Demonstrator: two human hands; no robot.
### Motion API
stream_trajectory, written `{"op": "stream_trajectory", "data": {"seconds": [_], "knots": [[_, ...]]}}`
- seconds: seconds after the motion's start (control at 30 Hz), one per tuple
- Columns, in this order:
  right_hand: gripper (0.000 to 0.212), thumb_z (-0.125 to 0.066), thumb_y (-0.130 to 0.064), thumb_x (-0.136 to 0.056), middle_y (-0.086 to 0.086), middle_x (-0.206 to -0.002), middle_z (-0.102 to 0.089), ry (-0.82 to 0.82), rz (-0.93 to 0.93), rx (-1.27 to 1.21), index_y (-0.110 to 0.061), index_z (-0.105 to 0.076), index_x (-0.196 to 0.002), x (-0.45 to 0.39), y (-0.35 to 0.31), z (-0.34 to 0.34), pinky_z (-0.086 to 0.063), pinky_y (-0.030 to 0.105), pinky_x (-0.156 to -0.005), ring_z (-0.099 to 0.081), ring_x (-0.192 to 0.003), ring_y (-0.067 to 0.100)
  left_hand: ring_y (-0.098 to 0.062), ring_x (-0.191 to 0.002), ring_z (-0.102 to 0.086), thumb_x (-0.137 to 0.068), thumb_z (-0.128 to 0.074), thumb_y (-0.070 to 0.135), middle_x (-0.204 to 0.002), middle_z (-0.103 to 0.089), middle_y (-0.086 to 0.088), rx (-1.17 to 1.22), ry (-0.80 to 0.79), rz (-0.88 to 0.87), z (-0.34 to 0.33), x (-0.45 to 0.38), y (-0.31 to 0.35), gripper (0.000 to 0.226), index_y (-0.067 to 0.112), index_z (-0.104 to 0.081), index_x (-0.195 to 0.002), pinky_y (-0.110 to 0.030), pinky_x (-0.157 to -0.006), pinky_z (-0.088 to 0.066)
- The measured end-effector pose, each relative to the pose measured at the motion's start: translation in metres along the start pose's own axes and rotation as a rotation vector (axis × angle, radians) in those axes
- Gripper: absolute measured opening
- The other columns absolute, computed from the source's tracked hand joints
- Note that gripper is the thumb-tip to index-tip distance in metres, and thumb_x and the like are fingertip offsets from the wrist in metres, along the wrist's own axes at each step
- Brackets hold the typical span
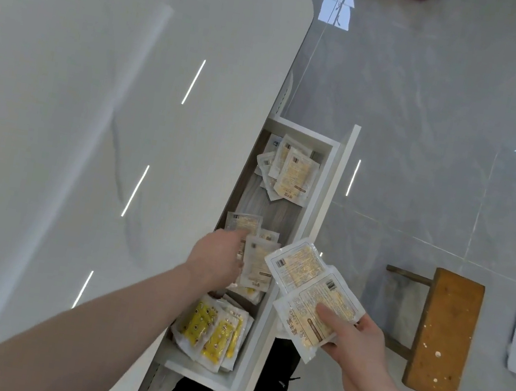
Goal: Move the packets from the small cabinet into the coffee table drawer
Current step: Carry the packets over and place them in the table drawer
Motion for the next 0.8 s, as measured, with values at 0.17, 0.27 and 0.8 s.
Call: {"op": "stream_trajectory", "data": {"seconds": [0.17, 0.27, 0.8], "knots": [[0.026, -0.074, -0.005, -0.088, 0.002, -0.096, -0.080, -0.023, -0.019, -0.102, -0.015, -0.068, -0.112, -0.010, -0.018, -0.024, -0.059, 0.037, -0.071, -0.078, -0.084, 0.019, -0.020, -0.137, -0.041, -0.087, -0.071, 0.022, -0.151, -0.041, 0.003, -0.067, 0.379, -0.203, 0.112, -0.009, 0.006, 0.063, 0.026, -0.046, -0.145, -0.040, -0.114, -0.039], [0.027, -0.074, -0.007, -0.090, 0.004, -0.100, -0.079, -0.020, -0.052, -0.174, -0.015, -0.066, -0.114, -0.024, -0.027, -0.049, -0.059, 0.036, -0.070, -0.078, -0.085, 0.019, -0.036, -0.152, -0.009, -0.078, -0.080, 0.045, -0.168, -0.001, -0.005, -0.245, 0.267, 0.019, 0.137, -0.048, -0.041, 0.109, 0.025, -0.010, -0.159, -0.054, -0.121, -0.025], [0.031, -0.065, -0.003, -0.093, 0.005, -0.097, -0.069, 0.162, -0.084, -0.370, -0.025, -0.057, -0.113, -0.126, -0.099, -0.155, -0.059, 0.034, -0.065, -0.071, -0.085, 0.023, -0.043, -0.149, 0.021, -0.064, -0.087, 0.056, -0.160, 0.036, 0.001, -0.228, 0.042, 0.204, 0.129, -0.088, -0.076, 0.147, 0.032, 0.029, -0.152, -0.068, -0.116, -0.022]]}}
Point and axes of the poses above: each hand's wrist, its own x-axis away from the middle knuckle, its own z-axis out of the back of the hand, y = z × x, the point moved 10 cm from there along -x, towards the middle knuckle
